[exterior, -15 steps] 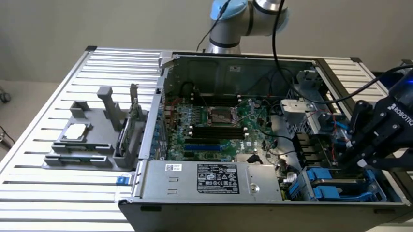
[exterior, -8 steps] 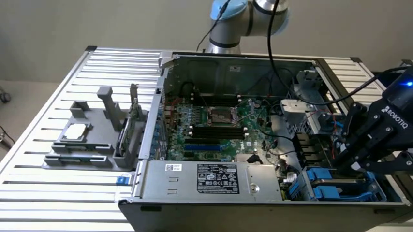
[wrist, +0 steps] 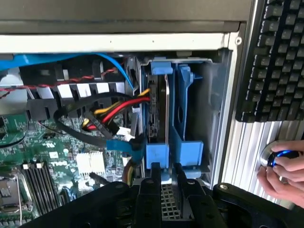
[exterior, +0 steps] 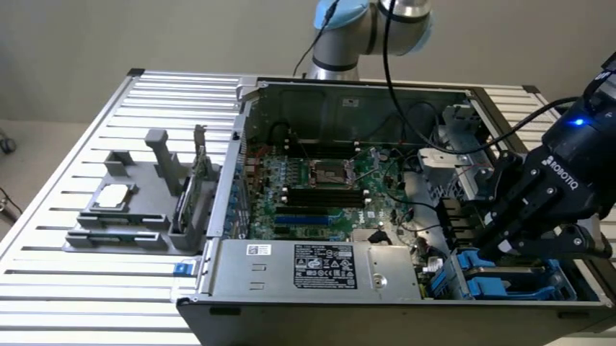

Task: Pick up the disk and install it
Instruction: 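Insert the first disk wire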

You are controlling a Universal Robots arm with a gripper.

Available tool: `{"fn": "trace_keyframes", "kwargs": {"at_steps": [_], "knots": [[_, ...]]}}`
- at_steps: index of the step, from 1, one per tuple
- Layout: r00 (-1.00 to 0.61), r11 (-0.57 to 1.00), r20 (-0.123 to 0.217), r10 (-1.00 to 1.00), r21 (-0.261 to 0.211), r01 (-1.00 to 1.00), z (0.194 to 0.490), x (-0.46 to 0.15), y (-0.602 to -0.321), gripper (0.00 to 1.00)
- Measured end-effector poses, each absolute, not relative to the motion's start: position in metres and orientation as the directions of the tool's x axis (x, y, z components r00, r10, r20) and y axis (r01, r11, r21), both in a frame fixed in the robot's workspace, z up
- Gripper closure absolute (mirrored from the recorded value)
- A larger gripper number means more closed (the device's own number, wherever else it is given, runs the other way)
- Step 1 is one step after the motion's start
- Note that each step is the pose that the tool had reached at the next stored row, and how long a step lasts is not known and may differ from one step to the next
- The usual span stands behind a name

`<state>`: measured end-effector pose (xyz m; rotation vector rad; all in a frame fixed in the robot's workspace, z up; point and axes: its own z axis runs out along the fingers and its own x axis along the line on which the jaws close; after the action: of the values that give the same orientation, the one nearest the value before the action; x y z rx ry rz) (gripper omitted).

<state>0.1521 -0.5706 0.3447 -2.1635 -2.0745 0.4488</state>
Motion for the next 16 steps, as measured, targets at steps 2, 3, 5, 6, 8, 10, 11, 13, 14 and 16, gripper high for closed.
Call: {"fn": "trace_keyframes", "kwargs": {"at_steps": [2,3,5,6,8,10,11,13,14,16], "knots": [[0.022,-0.059,-0.133,0.991,-0.281,0.958,0.347,0.147,-0.571,0.84],[0.022,-0.058,-0.132,0.991,-0.281,0.958,0.349,0.144,-0.571,0.84],[0.021,-0.057,-0.129,0.991,-0.281,0.958,0.351,0.139,-0.571,0.89],[0.021,-0.057,-0.128,0.992,-0.281,0.958,0.352,0.137,-0.571,0.89],[0.021,-0.056,-0.126,0.992,-0.280,0.958,0.353,0.134,-0.571,0.89],[0.021,-0.055,-0.124,0.992,-0.275,0.960,0.354,0.131,-0.571,0.89],[0.022,-0.054,-0.122,0.992,-0.268,0.962,0.354,0.130,-0.571,0.89],[0.023,-0.053,-0.120,0.993,-0.254,0.966,0.354,0.128,-0.571,0.89],[0.023,-0.053,-0.120,0.993,-0.252,0.966,0.354,0.128,-0.571,0.89],[0.023,-0.053,-0.120,0.993,-0.252,0.966,0.354,0.128,-0.571,0.89]]}}
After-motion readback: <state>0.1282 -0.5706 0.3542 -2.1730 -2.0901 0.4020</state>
